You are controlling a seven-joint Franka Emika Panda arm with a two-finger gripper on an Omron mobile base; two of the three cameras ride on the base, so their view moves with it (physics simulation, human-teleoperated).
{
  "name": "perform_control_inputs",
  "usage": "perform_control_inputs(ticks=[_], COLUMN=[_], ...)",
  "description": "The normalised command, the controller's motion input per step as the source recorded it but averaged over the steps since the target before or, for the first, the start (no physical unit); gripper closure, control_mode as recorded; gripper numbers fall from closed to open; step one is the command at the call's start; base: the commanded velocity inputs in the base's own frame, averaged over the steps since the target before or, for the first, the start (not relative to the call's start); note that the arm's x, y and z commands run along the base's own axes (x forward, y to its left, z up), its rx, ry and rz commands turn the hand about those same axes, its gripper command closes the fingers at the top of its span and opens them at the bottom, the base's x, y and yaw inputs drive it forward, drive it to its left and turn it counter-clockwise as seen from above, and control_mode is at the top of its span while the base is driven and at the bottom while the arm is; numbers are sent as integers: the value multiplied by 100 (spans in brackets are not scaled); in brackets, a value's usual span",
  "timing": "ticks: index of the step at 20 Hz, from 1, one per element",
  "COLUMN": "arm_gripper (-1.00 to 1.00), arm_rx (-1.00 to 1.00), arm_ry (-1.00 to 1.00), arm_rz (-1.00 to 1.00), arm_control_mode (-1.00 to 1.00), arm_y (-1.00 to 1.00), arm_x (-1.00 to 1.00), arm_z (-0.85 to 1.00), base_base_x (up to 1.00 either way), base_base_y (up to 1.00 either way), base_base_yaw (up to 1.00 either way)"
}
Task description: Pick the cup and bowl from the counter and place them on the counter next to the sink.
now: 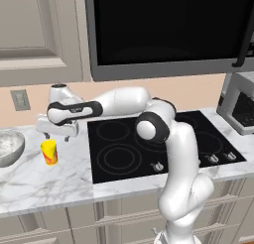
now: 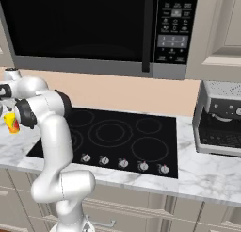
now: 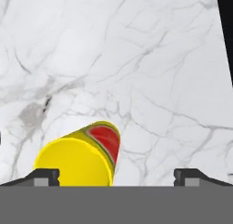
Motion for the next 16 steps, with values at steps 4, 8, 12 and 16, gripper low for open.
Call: perform_control_inputs(ticks=[4, 8, 12, 16], arm_gripper=[-100, -100, -100, -100], arm_rx=[0, 0, 0, 0], arm_ry=[0, 0, 0, 0], arm_rz=[0, 0, 0, 0], arm_control_mode=[-100, -100, -100, -100], arm_y=[3, 11, 0, 0], arm_x=[0, 0, 0, 0], arm_z=[-20, -24, -23, -28], base_base_x=[0, 0, 0, 0], base_base_y=[0, 0, 0, 0], base_base_yaw=[0, 0, 0, 0])
